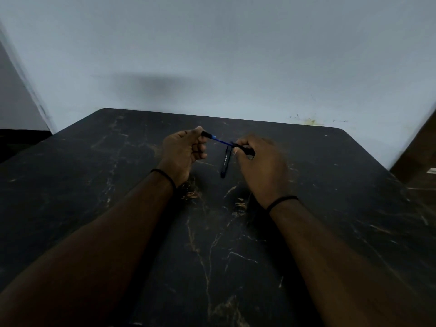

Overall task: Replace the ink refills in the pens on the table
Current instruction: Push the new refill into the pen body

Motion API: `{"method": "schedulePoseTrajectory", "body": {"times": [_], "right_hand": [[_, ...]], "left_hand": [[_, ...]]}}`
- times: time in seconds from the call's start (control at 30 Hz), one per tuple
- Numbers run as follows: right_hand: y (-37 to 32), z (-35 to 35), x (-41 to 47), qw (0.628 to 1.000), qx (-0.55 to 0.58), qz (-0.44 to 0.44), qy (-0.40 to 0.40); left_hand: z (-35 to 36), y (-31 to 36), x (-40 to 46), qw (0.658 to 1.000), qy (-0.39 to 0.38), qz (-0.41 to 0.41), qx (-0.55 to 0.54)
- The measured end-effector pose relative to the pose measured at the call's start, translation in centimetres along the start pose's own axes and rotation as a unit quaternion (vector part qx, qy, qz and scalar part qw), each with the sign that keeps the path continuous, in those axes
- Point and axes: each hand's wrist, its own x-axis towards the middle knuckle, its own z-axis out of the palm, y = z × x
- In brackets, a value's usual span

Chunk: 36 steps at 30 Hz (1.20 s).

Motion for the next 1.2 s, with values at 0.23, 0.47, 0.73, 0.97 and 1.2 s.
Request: {"method": "schedulePoseTrajectory", "body": {"times": [0.23, 0.47, 0.73, 0.97, 1.2], "right_hand": [[-0.1, -0.2, 0.1, 0.999, 0.019, 0.009, -0.035], [0.0, 0.1, 0.2, 0.999, 0.025, 0.017, -0.026], [0.6, 0.2, 0.1, 1.0, -0.004, -0.014, -0.015], [0.8, 0.7, 0.2, 0.997, 0.009, 0.055, -0.052], [0.7, 0.7, 0.4, 0.994, -0.067, 0.02, -0.078]], "left_hand": [[0.8, -0.1, -0.7, 0.999, -0.019, 0.012, 0.046], [1.7, -1.1, -0.5, 0.998, -0.026, -0.011, 0.048], [1.7, -1.3, -0.5, 0.999, -0.03, -0.02, 0.028], [1.7, -0.8, -0.9, 0.999, -0.036, -0.02, 0.02], [1.5, -0.9, -0.6, 0.999, -0.028, -0.021, 0.018]]}}
